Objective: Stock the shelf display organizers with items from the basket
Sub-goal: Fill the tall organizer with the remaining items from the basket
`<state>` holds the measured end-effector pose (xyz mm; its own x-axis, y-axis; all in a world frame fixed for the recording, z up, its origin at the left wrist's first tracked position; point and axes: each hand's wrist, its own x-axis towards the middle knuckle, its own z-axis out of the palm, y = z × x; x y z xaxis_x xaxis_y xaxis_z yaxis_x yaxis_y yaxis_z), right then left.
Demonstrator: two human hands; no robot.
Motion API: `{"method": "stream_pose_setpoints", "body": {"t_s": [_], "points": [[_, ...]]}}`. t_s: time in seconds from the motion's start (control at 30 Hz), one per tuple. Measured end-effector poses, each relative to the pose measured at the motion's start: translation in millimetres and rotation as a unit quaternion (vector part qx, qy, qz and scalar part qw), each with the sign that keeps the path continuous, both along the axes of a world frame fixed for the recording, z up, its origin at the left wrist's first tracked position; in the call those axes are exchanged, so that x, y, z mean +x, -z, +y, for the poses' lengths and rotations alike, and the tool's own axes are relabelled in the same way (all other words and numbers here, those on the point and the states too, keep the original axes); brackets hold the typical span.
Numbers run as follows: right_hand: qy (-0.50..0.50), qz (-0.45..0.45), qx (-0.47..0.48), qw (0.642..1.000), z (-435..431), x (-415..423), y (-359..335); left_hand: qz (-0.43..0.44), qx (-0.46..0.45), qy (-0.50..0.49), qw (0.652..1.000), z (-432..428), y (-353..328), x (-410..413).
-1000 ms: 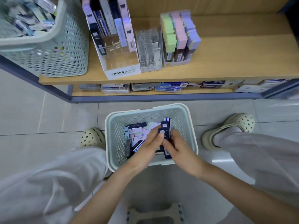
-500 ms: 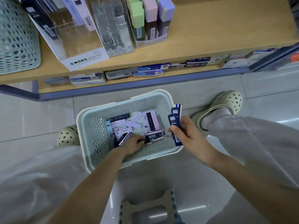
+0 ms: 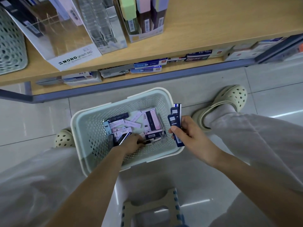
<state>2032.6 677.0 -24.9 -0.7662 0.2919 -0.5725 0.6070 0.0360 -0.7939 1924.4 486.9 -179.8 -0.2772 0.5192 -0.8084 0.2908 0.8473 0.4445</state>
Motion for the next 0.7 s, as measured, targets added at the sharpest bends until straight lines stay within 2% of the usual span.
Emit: {"method": "stream_pose_setpoints", "body": {"t_s": [0.07,0.2,0.23,0.3,0.4,0.53,0.6,0.7], "points": [[0.004,-0.002,-0.001,1.000,0,0,1,0.009,0.013,-0.029,0.999,-1,-3,0],[0.009,-0.004,-0.003,1.000,0,-2,5,0.054,0.025,-0.011,0.998,-5,-12,0],[0.014,-0.001,-0.006,1.000,-1,-2,6,0.049,0.037,-0.034,0.998,-5,-16,0],[0.026,0.010,-0.004,1.000,-3,-3,8,0.018,0.080,-0.146,0.986,-1,-28,2],[0.038,0.025,0.005,0.999,-8,-5,3,-0.018,0.168,-0.347,0.922,19,-62,13],[0.059,0.037,-0.035,0.997,-14,-6,-7,-0.069,0.269,-0.498,0.822,54,-113,33],[0.052,0.036,-0.053,0.997,-17,-3,-12,-0.115,0.292,-0.545,0.777,68,-132,37],[0.028,0.034,-0.071,0.997,-18,2,-23,-0.152,0.325,-0.534,0.766,79,-152,40]]}}
